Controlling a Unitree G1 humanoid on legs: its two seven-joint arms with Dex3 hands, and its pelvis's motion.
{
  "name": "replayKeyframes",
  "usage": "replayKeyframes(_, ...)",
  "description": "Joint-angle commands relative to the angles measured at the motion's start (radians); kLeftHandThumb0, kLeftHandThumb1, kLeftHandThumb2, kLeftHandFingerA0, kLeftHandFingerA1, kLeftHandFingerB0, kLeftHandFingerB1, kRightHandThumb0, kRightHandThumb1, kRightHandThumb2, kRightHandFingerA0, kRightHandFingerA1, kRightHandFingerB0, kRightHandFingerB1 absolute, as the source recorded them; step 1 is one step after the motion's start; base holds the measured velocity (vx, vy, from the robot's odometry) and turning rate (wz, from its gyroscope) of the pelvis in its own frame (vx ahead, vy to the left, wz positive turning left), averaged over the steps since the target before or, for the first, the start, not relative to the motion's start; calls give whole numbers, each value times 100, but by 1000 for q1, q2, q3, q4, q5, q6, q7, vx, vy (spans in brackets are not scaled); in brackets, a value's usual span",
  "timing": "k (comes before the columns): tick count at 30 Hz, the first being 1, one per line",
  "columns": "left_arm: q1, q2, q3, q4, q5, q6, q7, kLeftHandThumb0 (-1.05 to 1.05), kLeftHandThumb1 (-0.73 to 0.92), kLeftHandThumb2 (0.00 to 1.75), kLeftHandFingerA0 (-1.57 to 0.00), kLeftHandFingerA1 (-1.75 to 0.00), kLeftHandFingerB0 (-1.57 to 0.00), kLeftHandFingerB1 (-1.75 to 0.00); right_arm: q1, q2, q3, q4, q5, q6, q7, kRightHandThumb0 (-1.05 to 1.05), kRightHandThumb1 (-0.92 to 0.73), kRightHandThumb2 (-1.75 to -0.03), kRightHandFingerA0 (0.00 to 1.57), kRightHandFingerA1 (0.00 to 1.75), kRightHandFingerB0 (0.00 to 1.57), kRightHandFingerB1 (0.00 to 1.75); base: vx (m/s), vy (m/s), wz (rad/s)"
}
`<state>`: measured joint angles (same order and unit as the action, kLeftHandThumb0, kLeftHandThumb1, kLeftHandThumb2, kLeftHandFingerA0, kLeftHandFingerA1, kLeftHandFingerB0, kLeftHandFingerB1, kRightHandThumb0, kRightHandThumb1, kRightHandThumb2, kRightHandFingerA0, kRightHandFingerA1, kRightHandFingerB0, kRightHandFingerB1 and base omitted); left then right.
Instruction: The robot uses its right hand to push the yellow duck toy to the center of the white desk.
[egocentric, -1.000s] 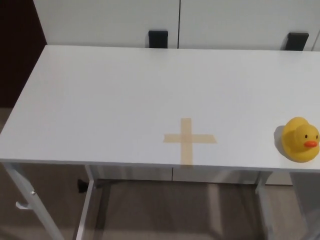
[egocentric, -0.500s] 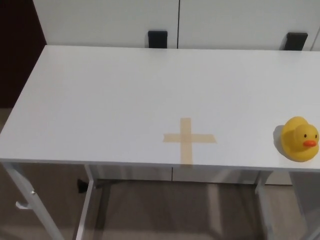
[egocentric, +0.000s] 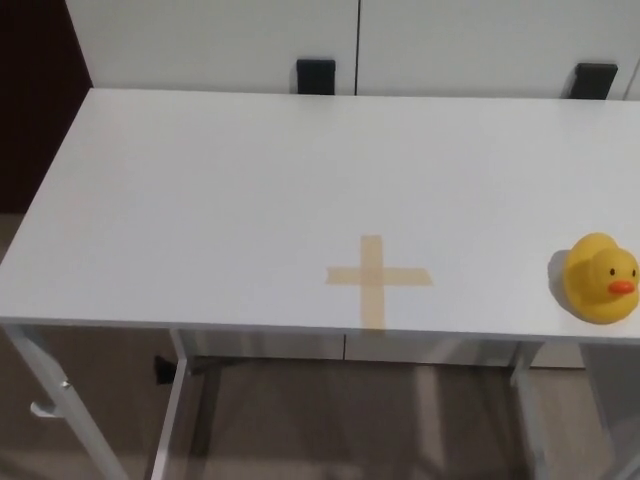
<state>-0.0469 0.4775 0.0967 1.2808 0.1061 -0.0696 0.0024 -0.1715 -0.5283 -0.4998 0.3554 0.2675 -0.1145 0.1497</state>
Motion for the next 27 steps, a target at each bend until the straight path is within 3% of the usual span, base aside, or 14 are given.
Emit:
replayKeyframes(1, -2, 8, -3, 12, 12, -84, 24, 1, -52, 163, -141, -95, -132, -94, -84, 35, 121, 24, -66, 91, -6, -85, -83, -120, 11, 48, 4, 41, 0, 0, 0)
replayKeyframes(2, -3, 8, -3, 12, 12, -85, 24, 1, -52, 163, -141, -95, -132, -94, -92, 38, 132, 35, -74, 87, -10, -85, -83, -120, 11, 48, 4, 41, -3, -11, 7)
replayKeyframes(3, -4, 8, -4, 12, 13, -87, 24, 3, -52, 163, -143, -93, -136, -92, -108, 43, 154, 54, -88, 78, -15, -88, -92, -74, 19, 36, 14, 31, -3, -11, 8)
replayKeyframes(5, -5, 8, -7, 13, 16, -89, 26, 3, -52, 163, -143, -93, -136, -92, -122, 46, 175, 70, -102, 73, -16, -88, -92, -74, 19, 36, 14, 31, -2, -5, 4)
replayKeyframes(6, -6, 9, -10, 13, 18, -94, 25, 3, -53, 165, -141, -94, -137, -93, -139, 52, 199, 97, -122, 65, -22, -83, -80, -121, 11, 50, 1, 40, 0, 0, 0)
replayKeyframes(7, -7, 8, -8, 13, 16, -92, 23, 13, -63, 175, -140, -92, -139, -91, -145, 58, 213, 108, -128, 71, -21, -84, -92, -84, 8, 37, 7, 29, 0, 0, 0)
replayKeyframes(10, -8, 8, -5, 15, 10, -85, 17, 11, -60, 175, -140, -92, -134, -91, -157, 74, 246, 131, -143, 86, -36, -36, -51, -113, 0, 51, 0, 49, 0, 0, 0)
replayKeyframes(11, -10, 6, -6, 16, 10, -82, 16, 14, -60, 175, -140, -92, -135, -91, -156, 77, 253, 134, -147, 90, -40, -87, -92, -81, 14, 37, 11, 32, 0, 0, 0)
replayKeyframes(19, -8, 0, -11, 12, 14, -103, 17, 17, -56, 175, -143, -90, -138, -90, -177, 129, 323, 215, -191, 44, -49, -92, -92, -81, 17, 42, 10, 32, 0, 0, 0)
replayKeyframes(20, -11, -1, -10, 16, 12, -93, 15, 22, -56, 150, -134, -98, -129, -94, -184, 141, 333, 221, -198, 57, -59, -91, -92, -82, 18, 42, 9, 31, 0, 0, 0)
replayKeyframes(22, -11, -2, -10, 16, 11, -91, 14, 19, -56, 174, -137, -96, -133, -93, -187, 148, 339, 227, -204, 59, -64, -90, -92, -83, 17, 43, 9, 31, 0, 0, 0)
replayKeyframes(23, -9, -2, -13, 16, 14, -94, 14, 19, -56, 175, -136, -95, -132, -94, -186, 154, 345, 233, -210, 55, -67, -81, -81, -116, 12, 49, 6, 41, 0, 0, 0)
replayKeyframes(25, -7, -2, -16, 16, 16, -96, 13, 19, -56, 175, -136, -95, -132, -94, -185, 161, 352, 242, -218, 49, -71, -81, -81, -116, 12, 49, 6, 41, 0, 0, 0)
replayKeyframes(27, -6, -3, -19, 13, 18, -98, 19, 12, -59, 175, -142, -91, -141, -88, -201, 169, 384, 277, -254, 40, -79, -88, -92, -80, 17, 42, 12, 34, 0, 0, 0)
